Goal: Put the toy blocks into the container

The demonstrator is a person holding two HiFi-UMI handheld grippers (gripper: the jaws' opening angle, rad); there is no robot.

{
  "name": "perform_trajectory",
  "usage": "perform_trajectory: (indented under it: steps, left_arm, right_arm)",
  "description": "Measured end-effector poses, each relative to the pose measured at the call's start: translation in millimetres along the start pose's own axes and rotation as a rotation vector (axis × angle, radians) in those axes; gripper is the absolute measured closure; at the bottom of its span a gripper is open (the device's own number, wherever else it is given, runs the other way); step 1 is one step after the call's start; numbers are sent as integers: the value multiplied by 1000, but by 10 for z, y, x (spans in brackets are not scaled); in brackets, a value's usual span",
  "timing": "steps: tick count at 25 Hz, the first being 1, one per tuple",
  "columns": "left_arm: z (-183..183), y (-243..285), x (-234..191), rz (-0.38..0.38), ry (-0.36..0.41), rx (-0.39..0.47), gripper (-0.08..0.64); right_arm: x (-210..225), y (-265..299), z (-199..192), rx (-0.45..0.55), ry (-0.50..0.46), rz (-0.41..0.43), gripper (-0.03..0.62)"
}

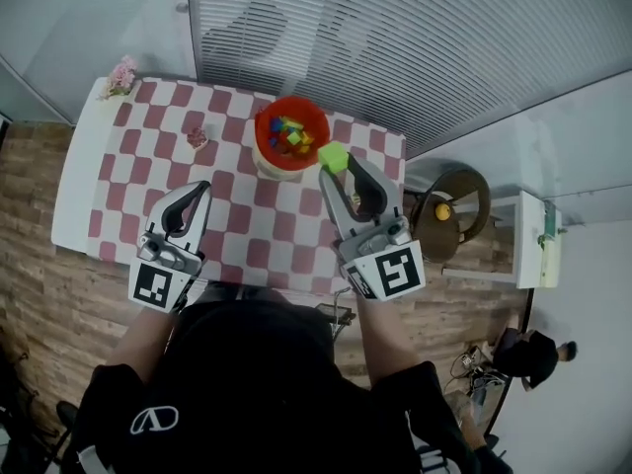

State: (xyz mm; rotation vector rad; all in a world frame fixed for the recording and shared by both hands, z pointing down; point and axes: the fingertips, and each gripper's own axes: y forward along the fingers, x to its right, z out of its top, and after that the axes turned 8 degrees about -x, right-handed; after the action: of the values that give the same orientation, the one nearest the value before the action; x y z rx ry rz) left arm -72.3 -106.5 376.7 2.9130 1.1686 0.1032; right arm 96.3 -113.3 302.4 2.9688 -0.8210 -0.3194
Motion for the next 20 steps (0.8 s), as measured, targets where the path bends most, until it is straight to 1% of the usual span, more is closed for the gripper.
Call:
perform_trajectory:
  steps: [3,5,12,15,20]
  left_arm:
    - [28,30,1,-4,8,4,555]
    - [40,41,-3,-5,8,5,554]
    - [56,78,65,-23,12,9,555]
    - [57,101,91,-29,12,5,554]
    - [62,99,125,-31,12,6,554]
  right_arm:
    - [2,28,-65,-11,-6,-6,454]
    - [50,101,-196,-35,11,-10,454]
    - [472,661,-972,-170,89,-56,455]
    - [596,963,-1343,-259,102,-60,454]
    - [632,1362,-2113,-462,153,-33,455]
